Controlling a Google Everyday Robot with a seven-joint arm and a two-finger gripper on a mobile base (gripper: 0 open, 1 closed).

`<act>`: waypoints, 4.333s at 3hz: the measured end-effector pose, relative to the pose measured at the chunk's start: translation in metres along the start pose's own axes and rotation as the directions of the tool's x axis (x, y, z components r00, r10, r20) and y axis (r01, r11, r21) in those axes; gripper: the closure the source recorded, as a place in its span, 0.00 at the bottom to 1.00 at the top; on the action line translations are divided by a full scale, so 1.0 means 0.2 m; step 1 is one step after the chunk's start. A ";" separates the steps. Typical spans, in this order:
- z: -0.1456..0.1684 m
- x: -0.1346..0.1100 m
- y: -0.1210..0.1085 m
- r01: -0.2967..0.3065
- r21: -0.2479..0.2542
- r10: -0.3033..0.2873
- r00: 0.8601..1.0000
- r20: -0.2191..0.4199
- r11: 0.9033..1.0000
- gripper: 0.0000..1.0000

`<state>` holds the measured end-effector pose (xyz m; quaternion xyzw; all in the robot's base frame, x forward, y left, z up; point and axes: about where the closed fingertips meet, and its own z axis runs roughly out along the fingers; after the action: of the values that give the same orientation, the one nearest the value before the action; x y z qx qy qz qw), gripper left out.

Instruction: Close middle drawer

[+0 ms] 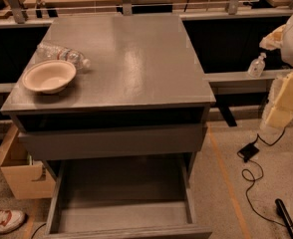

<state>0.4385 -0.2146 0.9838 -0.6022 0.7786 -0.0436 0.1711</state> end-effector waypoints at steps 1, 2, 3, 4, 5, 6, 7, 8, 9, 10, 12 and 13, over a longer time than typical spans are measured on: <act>0.00 0.00 0.00 0.000 0.000 0.000 1.000 0.000 1.000 0.00; 0.01 0.00 0.01 -0.005 -0.002 0.005 1.000 -0.003 1.000 0.00; 0.23 0.04 0.14 -0.107 -0.061 0.105 0.994 -0.043 0.992 0.00; 0.48 0.05 0.28 -0.207 -0.102 0.200 0.977 -0.072 0.973 0.00; 0.75 0.03 0.47 -0.300 -0.143 0.284 0.951 -0.121 0.943 0.00; 0.75 0.03 0.47 -0.299 -0.143 0.283 0.952 -0.120 0.944 0.00; 0.86 0.05 0.56 -0.350 -0.135 0.330 0.932 -0.153 0.927 0.00; 1.23 0.09 0.83 -0.458 -0.142 0.413 0.872 -0.262 0.878 0.00; 1.50 0.13 0.99 -0.535 -0.168 0.456 0.817 -0.353 0.828 0.00; 1.72 0.17 1.12 -0.607 -0.197 0.496 0.763 -0.415 0.770 0.16; 1.87 0.19 1.22 -0.660 -0.211 0.526 0.720 -0.452 0.721 0.63; 1.87 0.19 1.22 -0.660 -0.209 0.527 0.720 -0.453 0.722 0.86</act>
Offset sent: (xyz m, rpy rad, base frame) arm -0.0015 0.0008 -0.0120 -0.0023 0.0302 -0.0143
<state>0.3249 -0.1334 0.5579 -0.3166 0.9439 0.0463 -0.0823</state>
